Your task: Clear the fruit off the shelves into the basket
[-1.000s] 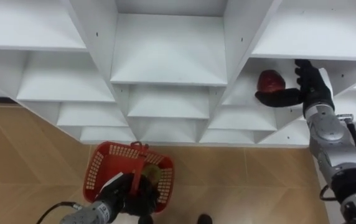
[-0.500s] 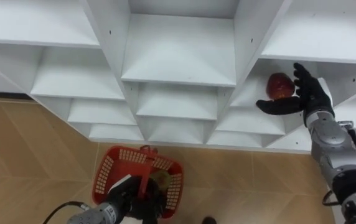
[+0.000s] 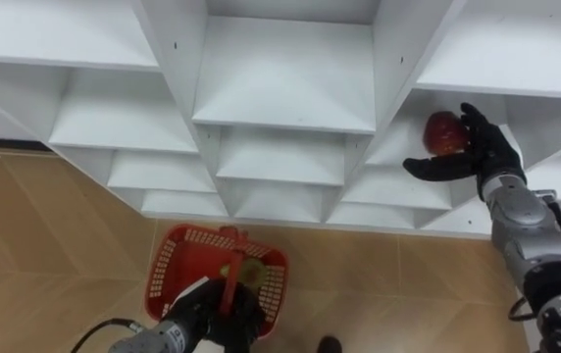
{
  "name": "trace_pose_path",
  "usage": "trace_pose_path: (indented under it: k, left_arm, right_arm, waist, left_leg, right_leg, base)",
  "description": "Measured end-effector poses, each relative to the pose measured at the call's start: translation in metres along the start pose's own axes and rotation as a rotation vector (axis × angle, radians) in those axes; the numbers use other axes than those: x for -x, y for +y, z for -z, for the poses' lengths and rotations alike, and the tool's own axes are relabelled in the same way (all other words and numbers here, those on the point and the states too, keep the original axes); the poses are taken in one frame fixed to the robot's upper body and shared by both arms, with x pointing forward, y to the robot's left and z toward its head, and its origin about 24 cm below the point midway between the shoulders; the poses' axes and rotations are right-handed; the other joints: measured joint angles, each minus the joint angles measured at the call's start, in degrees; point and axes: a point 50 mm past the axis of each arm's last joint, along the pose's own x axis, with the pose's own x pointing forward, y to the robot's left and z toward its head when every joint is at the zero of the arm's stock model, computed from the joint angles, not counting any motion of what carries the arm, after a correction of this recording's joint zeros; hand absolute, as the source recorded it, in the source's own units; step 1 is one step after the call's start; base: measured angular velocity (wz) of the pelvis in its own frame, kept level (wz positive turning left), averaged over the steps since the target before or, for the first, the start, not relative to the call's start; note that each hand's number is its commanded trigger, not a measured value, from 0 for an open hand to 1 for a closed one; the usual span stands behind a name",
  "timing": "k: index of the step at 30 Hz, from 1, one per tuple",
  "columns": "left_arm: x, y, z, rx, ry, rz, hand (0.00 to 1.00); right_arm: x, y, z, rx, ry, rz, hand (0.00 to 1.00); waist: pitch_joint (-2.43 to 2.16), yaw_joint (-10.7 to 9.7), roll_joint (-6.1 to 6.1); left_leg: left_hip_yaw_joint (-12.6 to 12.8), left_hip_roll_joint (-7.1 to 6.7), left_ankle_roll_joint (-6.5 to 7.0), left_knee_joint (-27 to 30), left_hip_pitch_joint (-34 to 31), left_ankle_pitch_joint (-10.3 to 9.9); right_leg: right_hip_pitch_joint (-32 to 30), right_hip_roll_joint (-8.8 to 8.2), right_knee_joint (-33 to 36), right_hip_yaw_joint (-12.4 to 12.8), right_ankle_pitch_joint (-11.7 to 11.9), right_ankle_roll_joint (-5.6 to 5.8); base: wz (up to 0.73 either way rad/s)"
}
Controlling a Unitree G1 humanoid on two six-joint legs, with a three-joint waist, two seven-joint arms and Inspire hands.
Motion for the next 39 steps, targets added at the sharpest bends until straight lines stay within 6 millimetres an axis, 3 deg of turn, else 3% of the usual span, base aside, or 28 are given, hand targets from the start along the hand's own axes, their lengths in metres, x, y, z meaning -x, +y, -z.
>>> trace_pose_path:
  k: [2, 11, 39]
  left_arm:
    - [-0.001, 0.0, -0.002, -0.008, -0.003, 0.003, 1.0]
    - [-0.002, 0.003, -0.006, -0.014, -0.012, -0.019, 1.0]
    - [-0.002, 0.001, 0.0, -0.003, 0.01, -0.019, 1.0]
  right_arm:
    - [-0.002, 0.0, -0.006, -0.001, -0.016, 0.009, 0.0]
    - [-0.006, -0.005, -0.019, 0.005, -0.048, 0.071, 0.0]
    - [-0.005, -0.011, -0.014, 0.044, -0.028, 0.156, 0.0]
  waist:
    - [0.25, -0.17, -0.35]
    - [0.27, -0.1, -0.38]
    - [0.29, 0.23, -0.37]
  left_leg:
    - [-0.01, 0.01, 0.0, 0.01, -0.74, 0.03]
    - [-0.01, -0.03, 0.02, -0.13, -2.09, 0.05]
    - [-0.06, -0.06, -0.02, -0.02, -3.35, 0.49]
  right_leg:
    - [-0.69, 0.01, -0.02, -0.03, 0.0, -0.01]
    - [-2.16, -0.01, -0.04, -0.16, 0.02, -0.01]
    - [-3.62, -0.1, 0.59, -0.22, 0.11, -0.17]
  base:
    - [0.0]
    - [0.0]
    - [0.0]
